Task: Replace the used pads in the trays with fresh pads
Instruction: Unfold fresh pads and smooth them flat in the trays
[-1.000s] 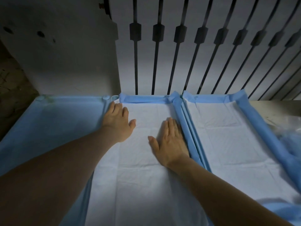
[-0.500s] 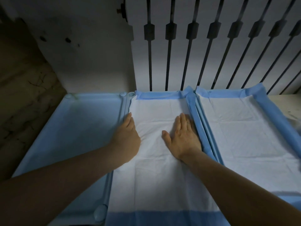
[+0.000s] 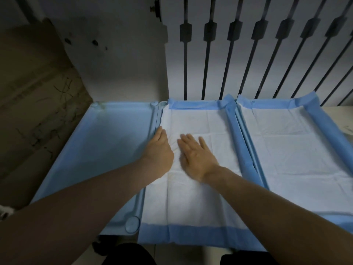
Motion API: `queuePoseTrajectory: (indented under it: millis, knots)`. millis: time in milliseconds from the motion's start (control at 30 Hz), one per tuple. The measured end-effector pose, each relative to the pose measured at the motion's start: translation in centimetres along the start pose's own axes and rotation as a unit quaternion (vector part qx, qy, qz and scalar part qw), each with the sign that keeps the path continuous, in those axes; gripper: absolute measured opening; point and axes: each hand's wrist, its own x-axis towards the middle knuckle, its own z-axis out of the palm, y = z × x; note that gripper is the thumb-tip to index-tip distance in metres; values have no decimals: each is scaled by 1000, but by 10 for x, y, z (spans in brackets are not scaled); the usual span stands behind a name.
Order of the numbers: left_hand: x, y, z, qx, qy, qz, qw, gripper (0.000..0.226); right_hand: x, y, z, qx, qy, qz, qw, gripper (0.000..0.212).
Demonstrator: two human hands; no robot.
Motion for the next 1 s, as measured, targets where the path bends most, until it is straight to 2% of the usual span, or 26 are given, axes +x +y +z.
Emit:
queuePoseTrajectory:
  millis: [167, 367, 567, 733, 900, 1000]
  knots:
    - [-2, 0, -4, 8, -19, 4, 1000, 52, -29, -6, 19, -70, -41, -73, 994, 61]
    - [-6, -3, -6, 6, -14, 3, 1000, 44, -73, 1, 16, -44, -81, -163, 982, 55]
    - [-37, 0, -11, -29, 3, 23, 999, 42, -73, 0, 9, 3, -109, -152, 982, 55]
    - [-92, 18, -6, -42, 25, 103, 993, 50, -74, -2, 7, 7, -114, -140, 983, 54]
    - [-114, 21, -9, -62, 16, 114, 991, 39, -74, -15, -3, -5, -141, -107, 984, 54]
    - [-113, 19, -13, -74, 2, 115, 991, 37, -81, -35, -10, -36, -144, -121, 981, 56]
